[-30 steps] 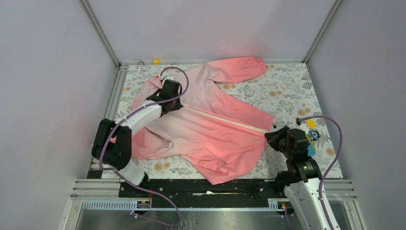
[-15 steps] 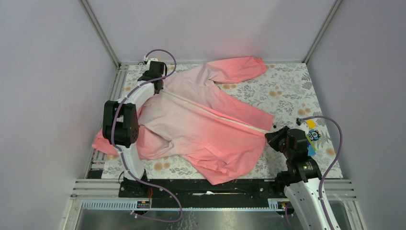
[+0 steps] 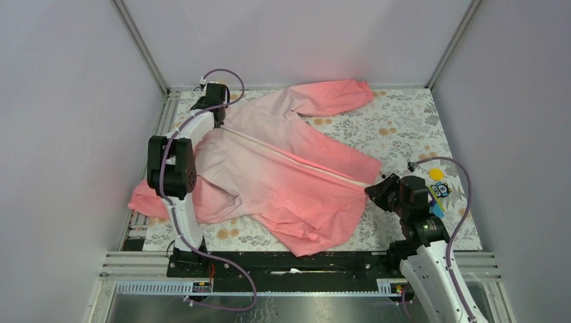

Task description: Zip up the jacket

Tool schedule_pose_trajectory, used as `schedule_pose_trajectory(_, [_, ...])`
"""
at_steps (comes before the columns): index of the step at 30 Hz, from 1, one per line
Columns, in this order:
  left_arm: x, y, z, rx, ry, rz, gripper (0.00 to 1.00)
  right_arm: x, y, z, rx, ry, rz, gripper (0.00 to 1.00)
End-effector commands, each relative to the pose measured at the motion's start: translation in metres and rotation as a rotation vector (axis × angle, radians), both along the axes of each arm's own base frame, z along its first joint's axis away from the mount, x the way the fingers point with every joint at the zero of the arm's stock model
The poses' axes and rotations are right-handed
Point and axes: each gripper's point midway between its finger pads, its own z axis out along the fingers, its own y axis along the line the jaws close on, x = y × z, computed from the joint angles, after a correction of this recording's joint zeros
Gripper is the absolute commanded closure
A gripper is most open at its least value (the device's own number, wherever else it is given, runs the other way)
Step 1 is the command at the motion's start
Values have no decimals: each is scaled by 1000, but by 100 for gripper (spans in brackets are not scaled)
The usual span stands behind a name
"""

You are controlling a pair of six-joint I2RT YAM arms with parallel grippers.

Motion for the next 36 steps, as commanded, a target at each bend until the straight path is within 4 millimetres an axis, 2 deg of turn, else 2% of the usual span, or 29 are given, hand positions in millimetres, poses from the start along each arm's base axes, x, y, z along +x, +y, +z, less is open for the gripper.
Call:
schedule_pose_trajectory(1, [20,35,76,34,-196,78,100,-5,0,-4,-36,47,38,67])
schedule_pose_trajectory(2, [19,33,84,11,-204,80,92,-7,1,2,-30,44,45,59])
schedule_pose_trajectory(3, [17,30,93,-12,-219,78,75,-8,1,11,-28,37,45,51])
schedule_pose_trajectory(4, [15,24,103,-44,-239,61,53,-9,1,23,-27,21,46,44])
schedule_pose_trajectory(5, [13,18,116,-83,-272,44,38,-10,2,37,-27,-3,54,36])
schedule_pose_trajectory(6, [10,10,131,-129,-310,21,28,-12,1,49,-40,-13,64,29])
schedule_pose_trajectory(7, [7,1,145,-181,-346,-5,24,-12,0,63,-56,-30,75,12])
schedule_pose_trajectory(8, [3,-9,160,-234,-380,-39,20,-12,-1,75,-75,-47,85,2])
schedule_pose_trajectory(10, [-9,-32,196,-351,-452,-117,16,-11,-5,102,-129,-80,110,0])
schedule_pose_trajectory(11, [-16,-45,213,-413,-484,-168,14,-9,-5,125,-148,-124,122,0])
schedule_pose_trajectory(13, [-33,-78,248,-540,-535,-312,2,-8,-4,158,-179,-198,156,0])
schedule_pose_trajectory(15, [-55,-103,284,-632,-587,-440,1,-8,-8,192,-219,-275,160,0])
schedule_pose_trajectory(18, [-94,-124,342,-685,-688,-600,1,-9,-22,243,-292,-384,109,0])
schedule_pose_trajectory(21, [-142,-129,404,-652,-841,-727,1,-20,-37,292,-356,-506,46,1])
schedule_pose_trajectory(23, [-177,-129,442,-607,-955,-792,1,-28,-48,318,-395,-575,-1,0])
schedule_pose_trajectory(26, [-233,-128,488,-539,-1113,-866,1,-42,-62,349,-434,-662,-70,0])
schedule_pose_trajectory(31, [-300,-126,528,-446,-1301,-934,1,-71,-81,388,-467,-785,-170,0])
schedule_pose_trajectory(34, [-334,-119,542,-397,-1412,-944,1,-83,-86,399,-477,-841,-196,0])
schedule_pose_trajectory(36, [-353,-115,549,-367,-1464,-951,1,-90,-78,402,-488,-891,-147,1])
